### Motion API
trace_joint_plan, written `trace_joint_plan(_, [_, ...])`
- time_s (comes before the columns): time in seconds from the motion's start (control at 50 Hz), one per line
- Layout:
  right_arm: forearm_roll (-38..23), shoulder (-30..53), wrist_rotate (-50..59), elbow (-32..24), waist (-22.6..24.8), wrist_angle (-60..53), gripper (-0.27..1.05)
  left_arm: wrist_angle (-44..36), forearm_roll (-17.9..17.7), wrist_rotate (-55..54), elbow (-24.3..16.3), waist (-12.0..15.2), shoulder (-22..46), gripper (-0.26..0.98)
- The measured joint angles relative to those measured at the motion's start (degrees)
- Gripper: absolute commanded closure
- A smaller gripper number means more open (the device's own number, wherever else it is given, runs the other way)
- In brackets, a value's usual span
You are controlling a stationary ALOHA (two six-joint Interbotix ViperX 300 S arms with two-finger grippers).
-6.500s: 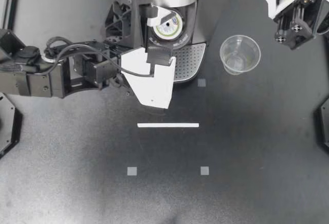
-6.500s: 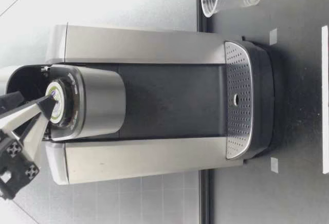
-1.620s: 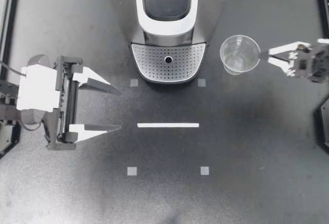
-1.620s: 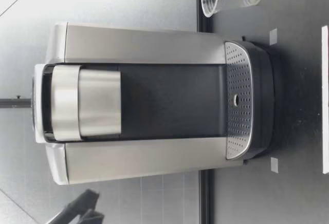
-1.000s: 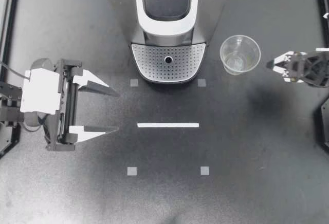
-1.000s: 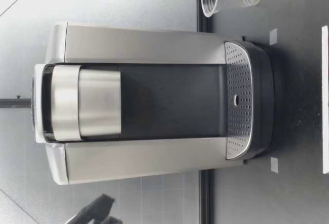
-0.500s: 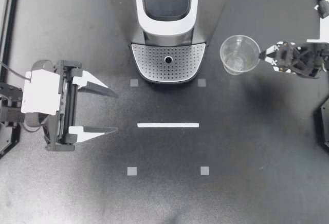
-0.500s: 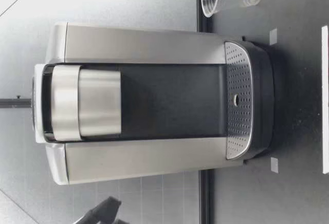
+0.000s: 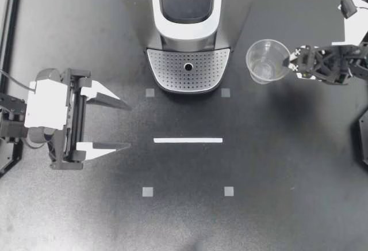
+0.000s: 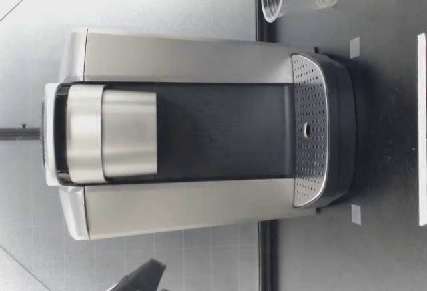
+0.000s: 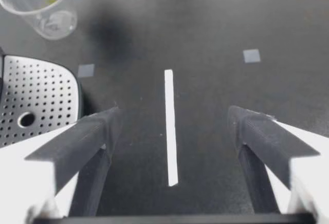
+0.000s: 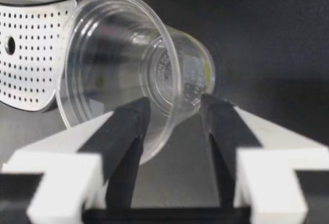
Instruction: Place the coffee capsule inside the capsule container, then place the cup onto the center of the cup tray, then push the 'Hot Water' and 'Travel Mug' buttons.
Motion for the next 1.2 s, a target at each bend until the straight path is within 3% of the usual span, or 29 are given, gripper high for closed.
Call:
trace_joint_plan(0.08, [0.00, 0.09, 0.00, -0.18, 0.00, 0.18, 0.33, 0.00, 0.00, 0.00, 0.00, 0.00, 0.00, -0.04])
trace_joint_plan(0.42, [0.00, -0.62, 0.09, -0.26, 0.00, 1.49, 0.78, 0.00, 0.00, 0.00, 0.44, 0.00, -0.18, -0.04])
trace_joint_plan(0.86, [0.44, 1.41, 10.02, -6.33, 10.02, -4.22, 0.79, 0.00, 0.00, 0.00, 0.70, 0.00, -0.35, -0.04])
trace_joint_plan(1.2, [0.35, 12.22, 11.07, -14.41, 11.25, -8.88, 0.79, 0.00, -0.26, -0.26, 0.79, 0.00, -0.44, -0.04])
